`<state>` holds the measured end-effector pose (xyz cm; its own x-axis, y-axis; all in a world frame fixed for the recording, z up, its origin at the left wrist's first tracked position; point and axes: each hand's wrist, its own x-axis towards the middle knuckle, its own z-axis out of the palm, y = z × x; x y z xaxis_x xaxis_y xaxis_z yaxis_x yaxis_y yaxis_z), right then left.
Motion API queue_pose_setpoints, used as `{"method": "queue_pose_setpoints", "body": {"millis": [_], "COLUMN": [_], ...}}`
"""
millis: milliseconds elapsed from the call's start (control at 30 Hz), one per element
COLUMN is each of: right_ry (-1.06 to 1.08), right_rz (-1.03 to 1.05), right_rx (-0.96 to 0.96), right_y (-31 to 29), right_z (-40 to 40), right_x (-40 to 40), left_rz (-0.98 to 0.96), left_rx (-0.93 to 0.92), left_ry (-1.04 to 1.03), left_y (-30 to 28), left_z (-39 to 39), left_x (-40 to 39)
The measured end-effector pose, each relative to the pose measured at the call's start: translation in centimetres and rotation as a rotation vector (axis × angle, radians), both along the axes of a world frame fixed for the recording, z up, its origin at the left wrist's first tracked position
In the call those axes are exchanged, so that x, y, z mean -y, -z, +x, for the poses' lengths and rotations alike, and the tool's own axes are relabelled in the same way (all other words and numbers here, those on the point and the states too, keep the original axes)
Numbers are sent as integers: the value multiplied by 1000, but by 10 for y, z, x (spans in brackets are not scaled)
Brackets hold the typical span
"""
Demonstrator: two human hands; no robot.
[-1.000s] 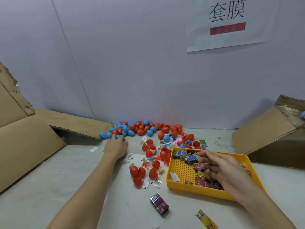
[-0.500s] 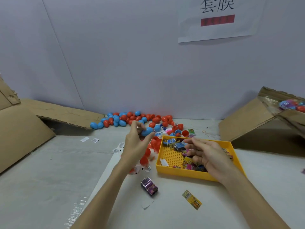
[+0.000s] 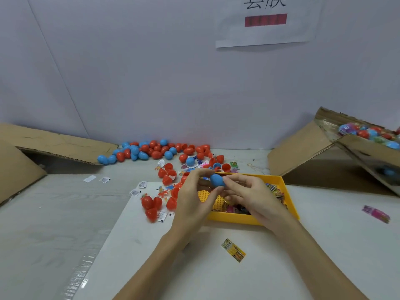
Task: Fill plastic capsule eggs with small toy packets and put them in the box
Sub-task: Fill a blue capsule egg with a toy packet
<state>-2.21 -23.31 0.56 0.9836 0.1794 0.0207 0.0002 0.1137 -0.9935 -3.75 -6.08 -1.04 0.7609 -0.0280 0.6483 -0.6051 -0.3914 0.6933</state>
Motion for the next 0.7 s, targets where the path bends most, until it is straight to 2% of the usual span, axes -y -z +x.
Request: {"method": "queue_pose_setpoints", "body": {"millis": [267,367,500,700], "right_ry": [-59,-17,10,80], "right_rz": [-88,-20,-125,-122], "right_rx": [43,26,126,98], "right_y": [-1,-3,-3,-2], "right_z": [-3,-3,-3,-5], "right_x": [0,-2,-2,-6], "left_rz": [92,67,52,60], "left_rx": [-13,-58,-100,-61], "left_ry": [52,66,91,88], "left_y": [-4,-5,-2,-3], "left_z": [-2,0,1,4], "left_x": [-3,-4,-5,-4]}}
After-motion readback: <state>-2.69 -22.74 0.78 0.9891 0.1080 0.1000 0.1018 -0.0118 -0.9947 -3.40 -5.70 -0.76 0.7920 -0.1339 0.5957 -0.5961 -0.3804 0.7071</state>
